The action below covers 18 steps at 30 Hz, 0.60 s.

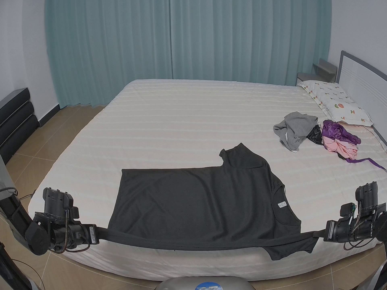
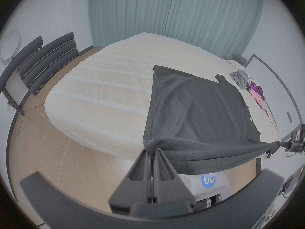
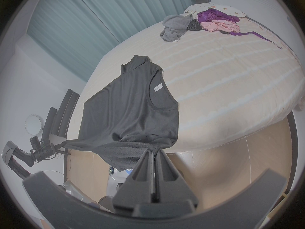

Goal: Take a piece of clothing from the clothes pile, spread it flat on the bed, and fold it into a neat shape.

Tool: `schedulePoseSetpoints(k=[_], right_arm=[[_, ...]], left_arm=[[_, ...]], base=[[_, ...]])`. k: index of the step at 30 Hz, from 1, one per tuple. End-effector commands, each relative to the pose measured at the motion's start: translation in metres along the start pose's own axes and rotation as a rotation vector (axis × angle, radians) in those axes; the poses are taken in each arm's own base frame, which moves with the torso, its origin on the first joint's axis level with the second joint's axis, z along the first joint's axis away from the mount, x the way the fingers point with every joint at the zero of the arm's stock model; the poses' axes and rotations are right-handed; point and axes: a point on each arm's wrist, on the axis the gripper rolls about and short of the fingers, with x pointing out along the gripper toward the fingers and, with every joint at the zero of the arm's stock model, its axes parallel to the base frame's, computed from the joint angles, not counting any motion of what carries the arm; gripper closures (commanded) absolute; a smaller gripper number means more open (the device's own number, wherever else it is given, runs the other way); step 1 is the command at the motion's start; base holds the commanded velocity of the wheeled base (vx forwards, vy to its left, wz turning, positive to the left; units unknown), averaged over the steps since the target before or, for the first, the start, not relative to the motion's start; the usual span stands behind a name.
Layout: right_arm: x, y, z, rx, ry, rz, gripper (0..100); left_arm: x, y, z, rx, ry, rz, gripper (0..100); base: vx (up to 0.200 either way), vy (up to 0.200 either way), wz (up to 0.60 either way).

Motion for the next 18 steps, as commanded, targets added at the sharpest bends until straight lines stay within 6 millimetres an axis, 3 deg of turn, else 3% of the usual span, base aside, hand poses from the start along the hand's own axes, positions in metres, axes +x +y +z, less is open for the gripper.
schedulePoseSetpoints(k=[1,18], right_arm=[[-0.001,-0.001,-0.006,-0.014,0.017,-0.004,100],[0.002,-0.010,-0.034,-0.035,0.146,-0.040,100]], left_arm=[[-0.002,0.001,-0.007,0.046,0.023,0.005,100],[-0.002,0.006,-0.035,0.107,0.148,0.022,100]], base=[[0.000,0.000,0.00],[0.000,0.000,0.00]])
